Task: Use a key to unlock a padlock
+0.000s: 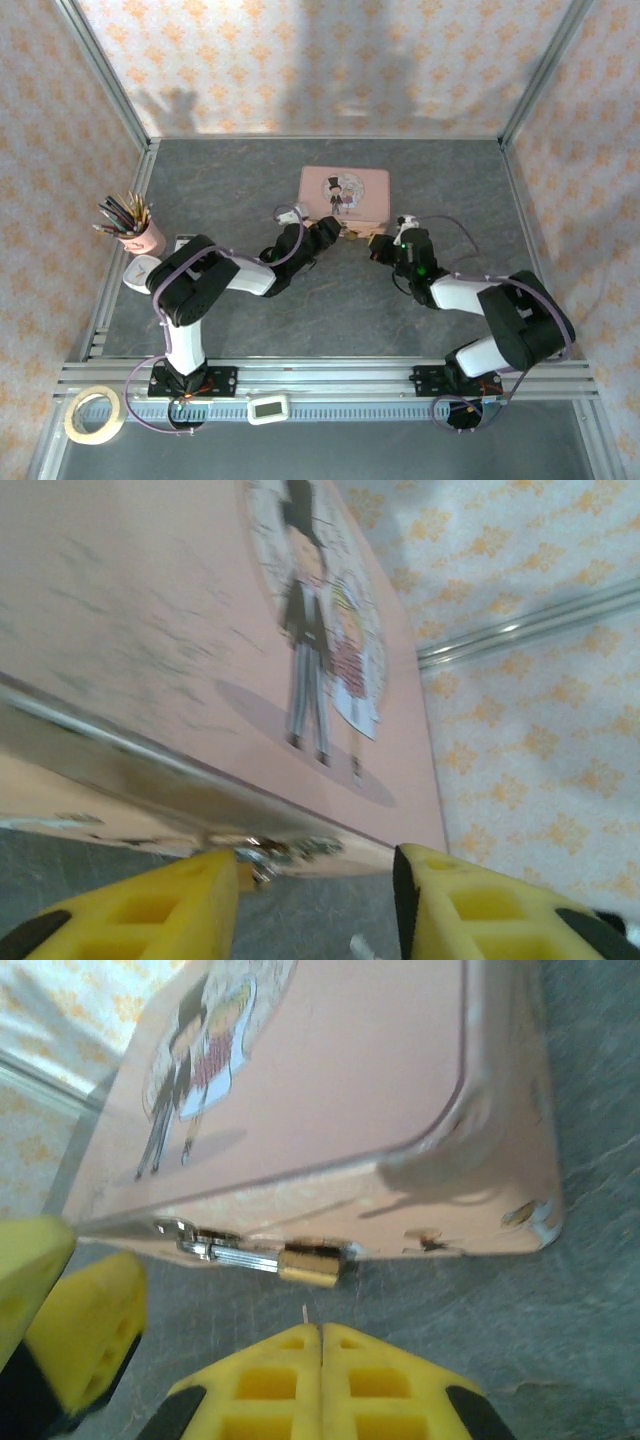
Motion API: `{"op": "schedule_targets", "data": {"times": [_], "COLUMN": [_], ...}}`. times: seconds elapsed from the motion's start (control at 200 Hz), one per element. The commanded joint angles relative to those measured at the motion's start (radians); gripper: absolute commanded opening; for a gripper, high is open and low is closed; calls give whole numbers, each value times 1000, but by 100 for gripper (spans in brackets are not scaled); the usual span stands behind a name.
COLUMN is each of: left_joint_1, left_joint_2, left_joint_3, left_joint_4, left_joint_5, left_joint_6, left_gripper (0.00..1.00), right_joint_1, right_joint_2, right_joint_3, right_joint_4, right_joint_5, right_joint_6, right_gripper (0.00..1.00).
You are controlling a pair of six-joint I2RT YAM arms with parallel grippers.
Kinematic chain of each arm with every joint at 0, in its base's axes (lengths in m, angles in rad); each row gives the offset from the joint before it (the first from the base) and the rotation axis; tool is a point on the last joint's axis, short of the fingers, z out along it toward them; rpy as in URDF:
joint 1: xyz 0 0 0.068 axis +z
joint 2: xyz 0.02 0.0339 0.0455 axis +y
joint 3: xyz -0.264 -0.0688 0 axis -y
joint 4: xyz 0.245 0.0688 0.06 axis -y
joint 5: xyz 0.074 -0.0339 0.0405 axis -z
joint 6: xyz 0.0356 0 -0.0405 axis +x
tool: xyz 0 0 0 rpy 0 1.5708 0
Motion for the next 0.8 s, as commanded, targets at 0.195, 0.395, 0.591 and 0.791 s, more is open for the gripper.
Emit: {"op": "schedule_targets", "data": {"times": [0.195,0.395,0.591,0.791], "left_joint_1": [-103,-106,-98,-68], "left_joint_2": [144,222,252,318], "left_joint_3": [304,396,451,571], "left_joint_4": [-591,-689,-744,-837], "left_joint_5": [-145,-207,-319,-346], "left_joint_6": [42,41,77,157], "left_gripper": [52,53,56,56], "right_joint_1": [-79,-99,-104,-105], "right_joint_2": [-154,-237,-265,-248], "right_joint_3": [-43,-91,-106,-102], "right_joint_4": [-48,-47,-39,-24], "right_joint_5": [81,77,72,58], "right_joint_6": [-22,-11,-9,-5], "right_gripper": [0,0,0,0]}}
